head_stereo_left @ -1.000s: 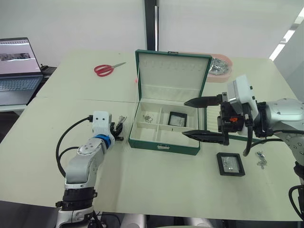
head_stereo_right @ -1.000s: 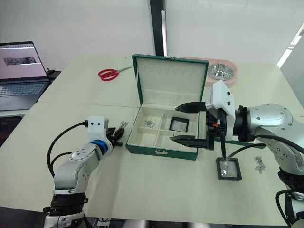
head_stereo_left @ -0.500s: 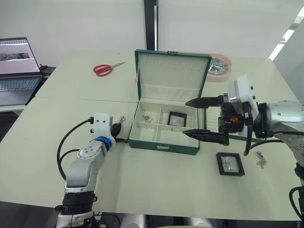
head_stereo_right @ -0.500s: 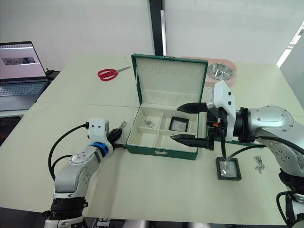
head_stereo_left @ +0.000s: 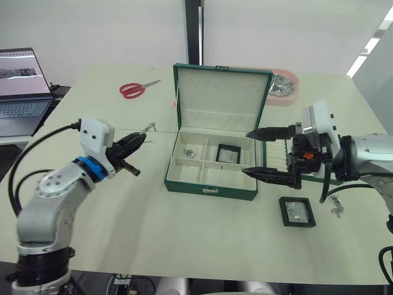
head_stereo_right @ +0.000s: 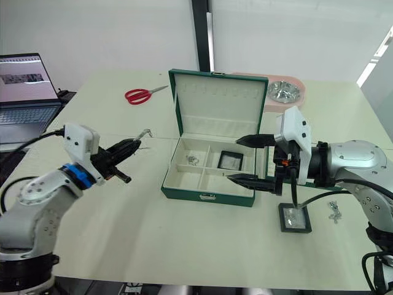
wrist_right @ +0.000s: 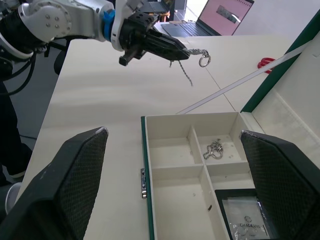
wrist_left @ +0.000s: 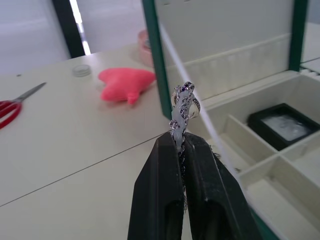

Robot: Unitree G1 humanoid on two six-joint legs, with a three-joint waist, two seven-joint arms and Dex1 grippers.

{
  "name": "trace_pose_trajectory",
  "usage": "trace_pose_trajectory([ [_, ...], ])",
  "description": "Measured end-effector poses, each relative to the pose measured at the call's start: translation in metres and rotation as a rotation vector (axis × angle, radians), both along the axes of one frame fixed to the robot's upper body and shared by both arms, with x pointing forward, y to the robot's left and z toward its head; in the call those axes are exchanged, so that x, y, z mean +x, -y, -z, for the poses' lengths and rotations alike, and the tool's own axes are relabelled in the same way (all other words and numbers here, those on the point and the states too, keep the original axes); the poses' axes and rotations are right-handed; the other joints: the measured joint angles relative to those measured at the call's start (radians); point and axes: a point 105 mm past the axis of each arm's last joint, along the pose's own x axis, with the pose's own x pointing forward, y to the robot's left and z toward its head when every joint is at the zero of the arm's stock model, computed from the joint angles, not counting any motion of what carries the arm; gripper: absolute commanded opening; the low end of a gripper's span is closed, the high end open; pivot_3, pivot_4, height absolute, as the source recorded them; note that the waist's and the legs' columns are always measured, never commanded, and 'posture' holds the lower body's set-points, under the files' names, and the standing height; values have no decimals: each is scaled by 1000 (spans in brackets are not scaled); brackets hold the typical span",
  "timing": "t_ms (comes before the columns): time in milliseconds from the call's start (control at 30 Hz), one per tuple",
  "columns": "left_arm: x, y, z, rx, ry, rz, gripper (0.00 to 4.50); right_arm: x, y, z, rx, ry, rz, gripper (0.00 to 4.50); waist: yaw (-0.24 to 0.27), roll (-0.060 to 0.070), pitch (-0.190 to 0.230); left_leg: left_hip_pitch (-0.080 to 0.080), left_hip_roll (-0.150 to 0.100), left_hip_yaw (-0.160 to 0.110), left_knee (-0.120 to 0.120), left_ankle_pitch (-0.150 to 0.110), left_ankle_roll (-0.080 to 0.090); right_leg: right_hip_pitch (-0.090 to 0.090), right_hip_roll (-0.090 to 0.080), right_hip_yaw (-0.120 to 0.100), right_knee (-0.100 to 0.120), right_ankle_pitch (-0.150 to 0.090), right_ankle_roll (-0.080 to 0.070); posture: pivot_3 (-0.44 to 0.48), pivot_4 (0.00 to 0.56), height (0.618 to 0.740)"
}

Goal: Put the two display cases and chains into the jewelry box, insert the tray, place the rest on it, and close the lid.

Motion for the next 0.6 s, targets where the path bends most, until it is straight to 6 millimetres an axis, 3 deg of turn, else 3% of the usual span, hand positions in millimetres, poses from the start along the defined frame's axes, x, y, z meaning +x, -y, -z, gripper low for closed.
trace_pose_trajectory([
  [167, -16, 18, -15, 186, -96, 247, 17, 0, 1, 4, -3, -5, 5, 4500, -1, 1, 3, 0, 0, 1, 0, 0, 0, 0, 0, 1, 0, 0, 0, 0, 150, 740],
  [267, -20, 28, 1, 276, -171, 341, 17, -1, 1, 8, -30, 0, 13, 4500, -2, 3, 4, 0, 0, 1, -1, 0, 1, -1, 0, 1, 0, 0, 0, 0, 150, 740],
  [400, -12, 36, 24, 391, -218, 389, 17, -6, 0, 14, -64, -4, 6, 4500, -1, 3, 5, -3, 0, 1, 0, -1, 1, -4, 0, 1, 1, 0, 0, 0, 150, 740],
  [600, 8, 56, 30, 447, -175, 402, 17, -9, 1, 16, -84, 1, 10, 4500, 0, 3, 6, -6, 0, 0, 1, -1, 1, -6, 0, 1, 1, 0, 0, 0, 150, 740],
])
